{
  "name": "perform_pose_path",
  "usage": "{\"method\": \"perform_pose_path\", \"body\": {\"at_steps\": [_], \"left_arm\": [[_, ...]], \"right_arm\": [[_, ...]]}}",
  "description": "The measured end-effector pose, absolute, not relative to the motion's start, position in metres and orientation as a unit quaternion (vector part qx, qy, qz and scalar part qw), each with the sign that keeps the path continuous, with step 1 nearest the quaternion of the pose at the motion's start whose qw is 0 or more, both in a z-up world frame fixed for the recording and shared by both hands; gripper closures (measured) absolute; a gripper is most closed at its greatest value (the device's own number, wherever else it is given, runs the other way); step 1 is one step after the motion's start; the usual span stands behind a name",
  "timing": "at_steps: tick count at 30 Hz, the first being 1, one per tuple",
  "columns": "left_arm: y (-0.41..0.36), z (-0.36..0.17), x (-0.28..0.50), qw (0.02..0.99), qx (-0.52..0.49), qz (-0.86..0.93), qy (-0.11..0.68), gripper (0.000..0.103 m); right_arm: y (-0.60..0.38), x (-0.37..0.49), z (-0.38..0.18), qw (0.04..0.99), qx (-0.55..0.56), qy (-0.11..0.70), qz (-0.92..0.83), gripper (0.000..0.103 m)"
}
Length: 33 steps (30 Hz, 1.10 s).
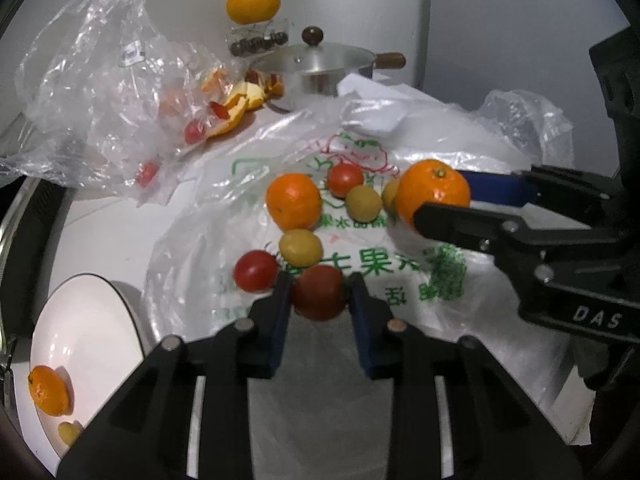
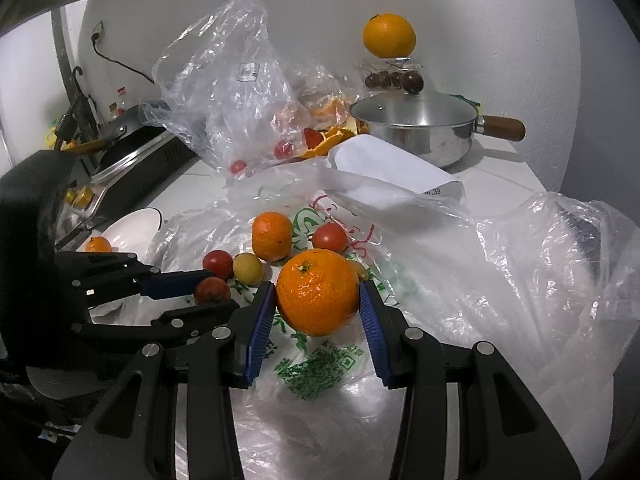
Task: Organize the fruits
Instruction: 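Lift the cherry tomato with the left gripper while the right lifts the mandarin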
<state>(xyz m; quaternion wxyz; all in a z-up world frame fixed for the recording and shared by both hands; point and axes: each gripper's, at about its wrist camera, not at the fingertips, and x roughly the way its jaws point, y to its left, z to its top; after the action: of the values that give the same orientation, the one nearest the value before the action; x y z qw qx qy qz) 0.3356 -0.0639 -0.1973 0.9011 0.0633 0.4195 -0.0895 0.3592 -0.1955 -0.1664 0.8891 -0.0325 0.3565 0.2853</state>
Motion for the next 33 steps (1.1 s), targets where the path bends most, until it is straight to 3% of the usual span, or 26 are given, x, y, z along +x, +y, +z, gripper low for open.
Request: {"method": "perform_pose_path", "body": {"at_steps": [33], "left_arm": [[-0.011, -0.159, 0.257, 0.925, 0.034, -0.083, 0.369, 0.074]], "right_arm": [[-0.146, 0.291, -0.131, 0.895, -0.070, 0.330, 0.292, 0.058]]}}
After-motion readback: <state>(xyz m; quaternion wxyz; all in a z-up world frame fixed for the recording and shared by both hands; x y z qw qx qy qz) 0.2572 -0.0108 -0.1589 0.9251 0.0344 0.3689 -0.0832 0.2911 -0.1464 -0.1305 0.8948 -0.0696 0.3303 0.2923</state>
